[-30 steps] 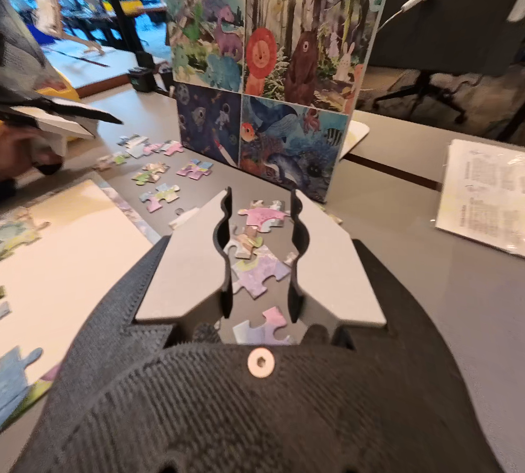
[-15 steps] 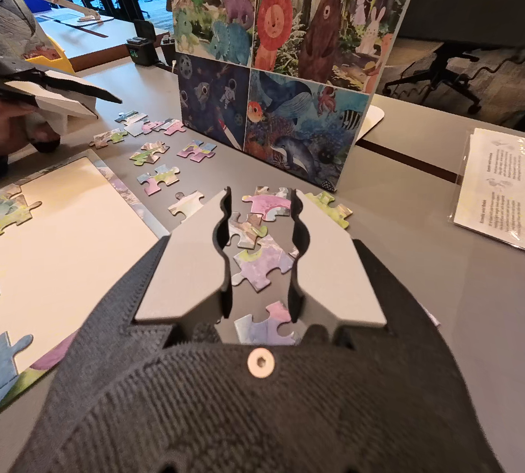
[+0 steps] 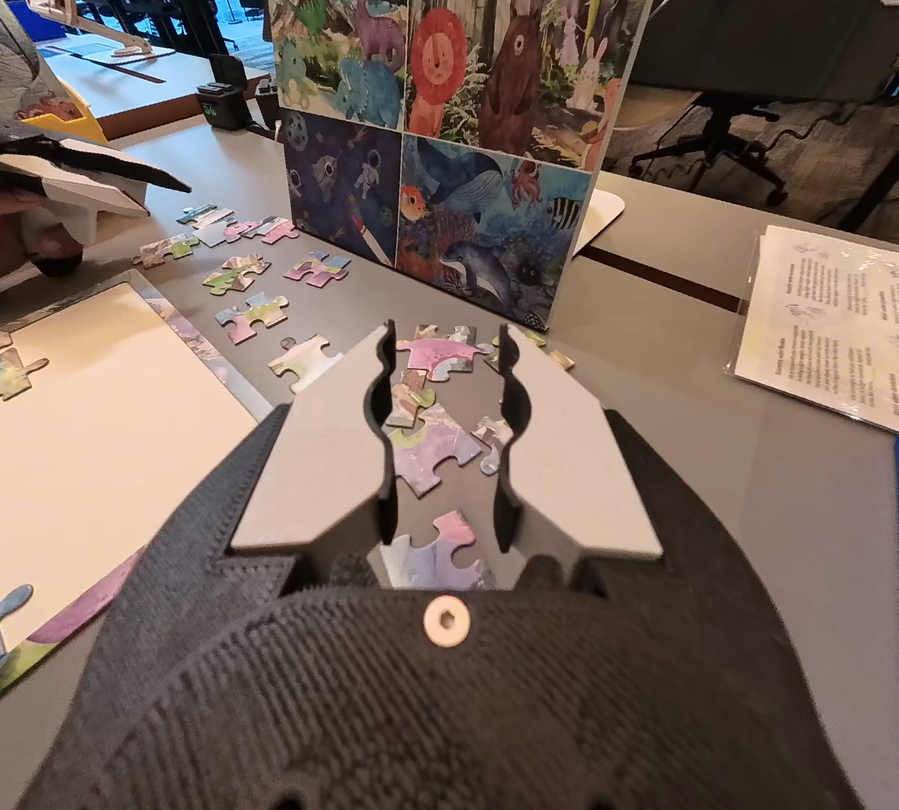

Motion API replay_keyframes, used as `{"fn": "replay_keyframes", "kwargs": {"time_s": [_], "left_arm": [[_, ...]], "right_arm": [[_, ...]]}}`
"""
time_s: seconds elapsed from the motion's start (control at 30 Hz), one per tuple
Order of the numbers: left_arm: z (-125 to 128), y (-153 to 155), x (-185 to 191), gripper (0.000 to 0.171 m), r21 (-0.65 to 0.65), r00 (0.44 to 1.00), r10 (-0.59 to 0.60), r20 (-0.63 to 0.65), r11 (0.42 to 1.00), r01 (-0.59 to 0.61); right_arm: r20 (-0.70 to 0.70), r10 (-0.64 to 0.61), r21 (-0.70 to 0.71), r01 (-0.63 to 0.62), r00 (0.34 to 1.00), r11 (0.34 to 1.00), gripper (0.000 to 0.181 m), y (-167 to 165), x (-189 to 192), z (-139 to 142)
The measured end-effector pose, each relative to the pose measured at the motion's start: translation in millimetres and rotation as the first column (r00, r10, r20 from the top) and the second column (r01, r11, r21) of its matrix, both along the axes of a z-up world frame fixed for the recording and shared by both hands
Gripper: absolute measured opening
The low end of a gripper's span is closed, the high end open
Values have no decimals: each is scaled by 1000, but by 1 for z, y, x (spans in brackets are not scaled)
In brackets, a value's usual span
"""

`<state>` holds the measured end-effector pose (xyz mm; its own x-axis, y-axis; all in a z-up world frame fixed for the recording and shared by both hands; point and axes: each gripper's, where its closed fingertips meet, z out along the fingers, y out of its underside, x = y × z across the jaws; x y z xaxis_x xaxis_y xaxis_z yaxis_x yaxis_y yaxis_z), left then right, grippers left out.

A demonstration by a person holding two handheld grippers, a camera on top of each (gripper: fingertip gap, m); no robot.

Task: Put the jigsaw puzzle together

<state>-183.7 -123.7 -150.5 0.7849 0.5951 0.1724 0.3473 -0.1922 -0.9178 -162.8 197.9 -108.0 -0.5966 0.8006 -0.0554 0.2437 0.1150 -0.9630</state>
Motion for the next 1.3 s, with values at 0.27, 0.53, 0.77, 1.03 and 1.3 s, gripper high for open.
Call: {"fn": "replay_keyframes", "kwargs": {"time_s": [0.27, 0.53, 0.77, 1.03, 1.3], "left_arm": [[-1, 0, -1, 63, 2, 1000, 3, 9, 1000, -3], [-2, -1, -2, 65, 9, 1000, 9, 22, 1000, -9], [-7, 2, -2, 74, -78, 1000, 24, -19, 997, -25], [-3, 1, -2, 74, -48, 999, 25, -29, 998, -27], [3, -3, -5, 74, -19, 998, 44, -49, 999, -45]], "right_arm": [[-2, 11, 14, -11, 1000, 1000, 41, -6, 1, -1], [22, 19, -6, -19, 1000, 1000, 41, -6, 0, -6], [7, 34, 24, -35, 999, 999, 40, -16, 3, -5], [49, 58, 31, -59, 997, 998, 39, -25, 2, -20], [67, 44, 127, -53, 997, 991, 39, -28, 0, -35]]}}
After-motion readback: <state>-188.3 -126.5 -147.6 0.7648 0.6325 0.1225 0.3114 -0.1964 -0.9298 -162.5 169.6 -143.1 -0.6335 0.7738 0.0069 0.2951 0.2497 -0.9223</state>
